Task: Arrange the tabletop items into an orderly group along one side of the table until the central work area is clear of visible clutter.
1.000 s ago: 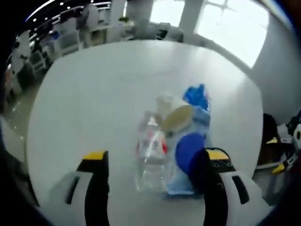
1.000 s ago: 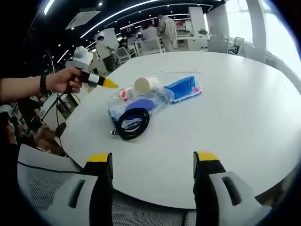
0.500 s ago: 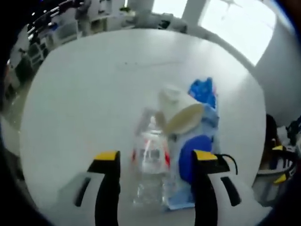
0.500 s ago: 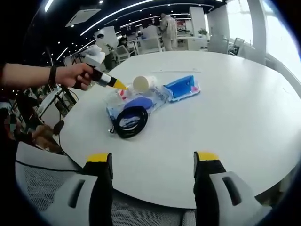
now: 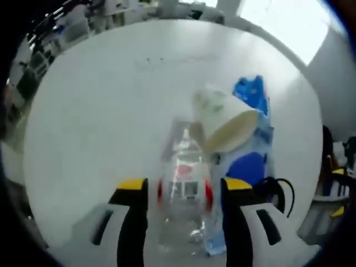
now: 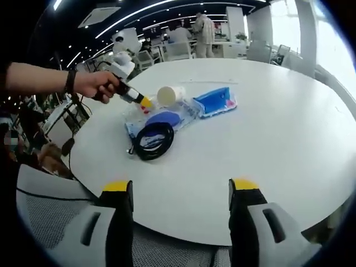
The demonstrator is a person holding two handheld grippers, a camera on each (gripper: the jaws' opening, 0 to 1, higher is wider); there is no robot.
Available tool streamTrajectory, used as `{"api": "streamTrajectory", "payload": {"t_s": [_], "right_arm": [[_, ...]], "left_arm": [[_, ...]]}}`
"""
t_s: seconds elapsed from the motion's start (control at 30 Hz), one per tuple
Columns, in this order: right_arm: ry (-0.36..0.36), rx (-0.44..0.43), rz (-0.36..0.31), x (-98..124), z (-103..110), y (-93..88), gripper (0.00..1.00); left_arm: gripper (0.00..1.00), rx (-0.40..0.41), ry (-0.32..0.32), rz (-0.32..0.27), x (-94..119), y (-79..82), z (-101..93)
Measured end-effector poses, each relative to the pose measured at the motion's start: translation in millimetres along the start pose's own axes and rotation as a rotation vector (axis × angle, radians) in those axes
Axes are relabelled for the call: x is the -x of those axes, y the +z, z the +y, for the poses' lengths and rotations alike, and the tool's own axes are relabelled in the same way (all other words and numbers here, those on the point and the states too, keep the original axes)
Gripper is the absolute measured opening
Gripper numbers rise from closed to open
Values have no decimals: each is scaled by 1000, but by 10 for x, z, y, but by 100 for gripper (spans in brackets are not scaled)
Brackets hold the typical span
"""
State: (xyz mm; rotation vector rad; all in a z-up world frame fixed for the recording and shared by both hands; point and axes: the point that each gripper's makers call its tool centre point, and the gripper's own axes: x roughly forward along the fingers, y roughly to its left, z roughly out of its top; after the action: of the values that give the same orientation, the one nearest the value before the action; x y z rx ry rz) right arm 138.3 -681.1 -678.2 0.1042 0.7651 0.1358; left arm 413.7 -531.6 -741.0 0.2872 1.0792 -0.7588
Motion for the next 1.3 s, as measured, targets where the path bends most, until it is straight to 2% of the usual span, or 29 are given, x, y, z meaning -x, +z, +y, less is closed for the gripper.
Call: {"api": "streamTrajectory", "payload": {"t_s": [0.23, 0.8, 0.97, 1.2, 1.3], "right_arm": [[5, 8, -1, -3, 15, 3, 69], [8, 28, 14, -12, 34, -23, 68], [8, 31, 16, -13, 32, -24, 68], [8, 30, 15, -4, 36, -19, 67], [7, 29, 12, -2, 34, -12, 67]], "left_arm": [[39, 15, 25, 16, -83, 24, 12], [41, 19, 17, 88, -190, 0, 13], [41, 0, 18, 73, -201, 28, 11], [39, -83, 16, 38, -174, 66, -13], [39, -80, 4, 26, -146, 71, -21]]}}
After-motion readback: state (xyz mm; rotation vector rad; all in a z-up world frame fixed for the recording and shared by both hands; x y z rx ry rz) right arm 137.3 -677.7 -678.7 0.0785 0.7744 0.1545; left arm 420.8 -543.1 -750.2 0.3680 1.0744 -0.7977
